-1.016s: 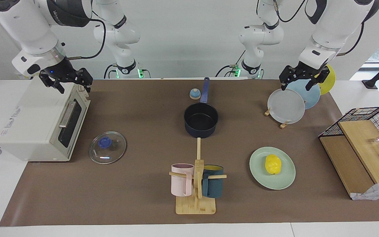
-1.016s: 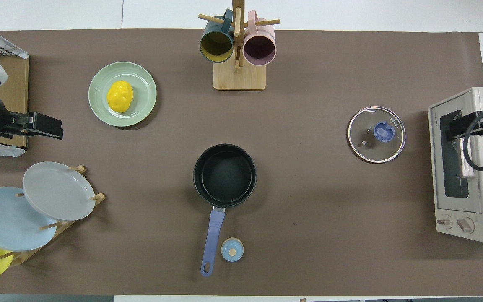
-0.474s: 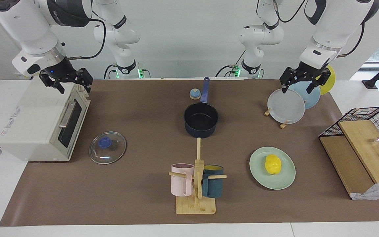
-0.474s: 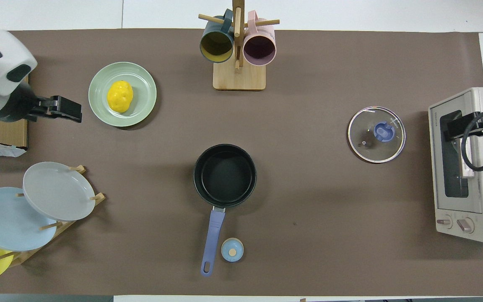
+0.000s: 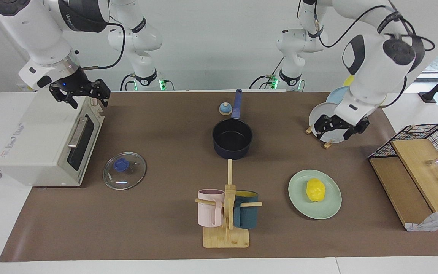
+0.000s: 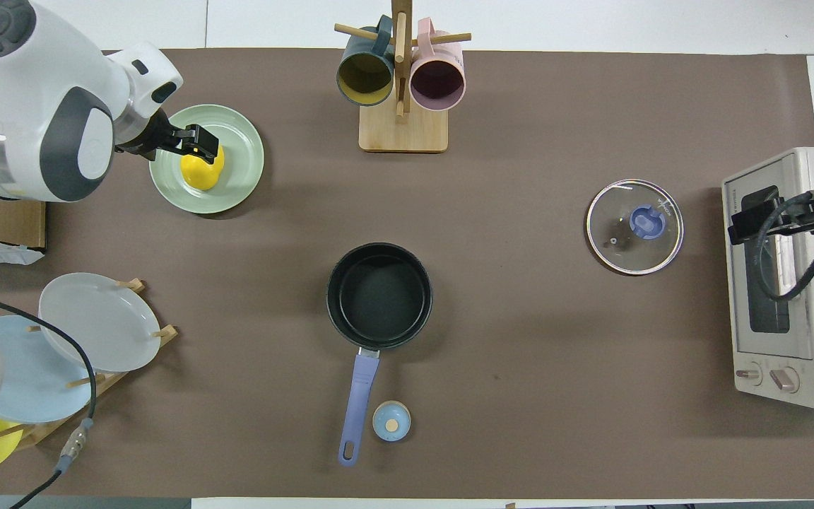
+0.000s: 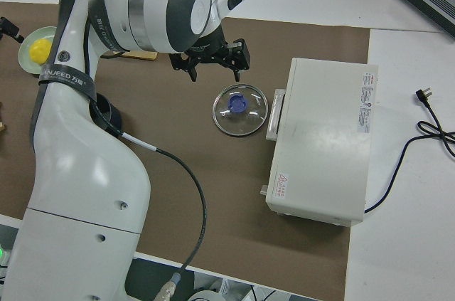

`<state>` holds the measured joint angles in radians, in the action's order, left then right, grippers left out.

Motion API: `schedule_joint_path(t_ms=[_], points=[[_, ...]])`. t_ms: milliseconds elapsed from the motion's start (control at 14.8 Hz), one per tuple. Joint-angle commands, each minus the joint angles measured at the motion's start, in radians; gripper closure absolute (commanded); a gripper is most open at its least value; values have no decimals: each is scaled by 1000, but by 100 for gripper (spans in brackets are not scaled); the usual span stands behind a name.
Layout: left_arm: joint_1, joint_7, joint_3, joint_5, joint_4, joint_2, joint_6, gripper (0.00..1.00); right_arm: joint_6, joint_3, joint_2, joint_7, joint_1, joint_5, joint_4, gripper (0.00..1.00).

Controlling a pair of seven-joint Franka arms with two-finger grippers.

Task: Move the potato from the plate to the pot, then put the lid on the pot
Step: 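Grasp the yellow potato with the left gripper while the right gripper reaches the lid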

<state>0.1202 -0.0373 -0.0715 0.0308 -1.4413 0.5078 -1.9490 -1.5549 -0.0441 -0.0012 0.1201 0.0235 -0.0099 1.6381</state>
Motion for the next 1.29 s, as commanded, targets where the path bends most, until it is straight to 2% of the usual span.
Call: schedule_joint_path(t_ms=[0,203,474,677,813,948,1016,1151,1219], points=[[6,17,7,73,65,78,-45,0,-98,6,-48,16,7,16,112,0],[6,19,7,78,62,110,-109,0,-216,6,-34,16,22,42,198,0],[10,42,9,80,-2,106,-178,0,-362,6,50,24,47,42,242,0],[12,42,9,96,-54,94,-195,0,-508,6,81,50,43,42,324,0],[12,42,9,100,-64,86,-195,0,-578,4,115,87,35,42,341,0],[12,42,7,100,-62,86,-195,0,-649,6,115,95,38,42,390,0],[12,42,7,100,-62,86,-195,12,-683,4,119,95,38,44,408,0],[9,66,7,100,-59,86,-188,86,-708,4,161,98,32,42,416,0],[10,73,9,100,-57,84,-179,100,-727,4,174,117,29,42,416,0]])
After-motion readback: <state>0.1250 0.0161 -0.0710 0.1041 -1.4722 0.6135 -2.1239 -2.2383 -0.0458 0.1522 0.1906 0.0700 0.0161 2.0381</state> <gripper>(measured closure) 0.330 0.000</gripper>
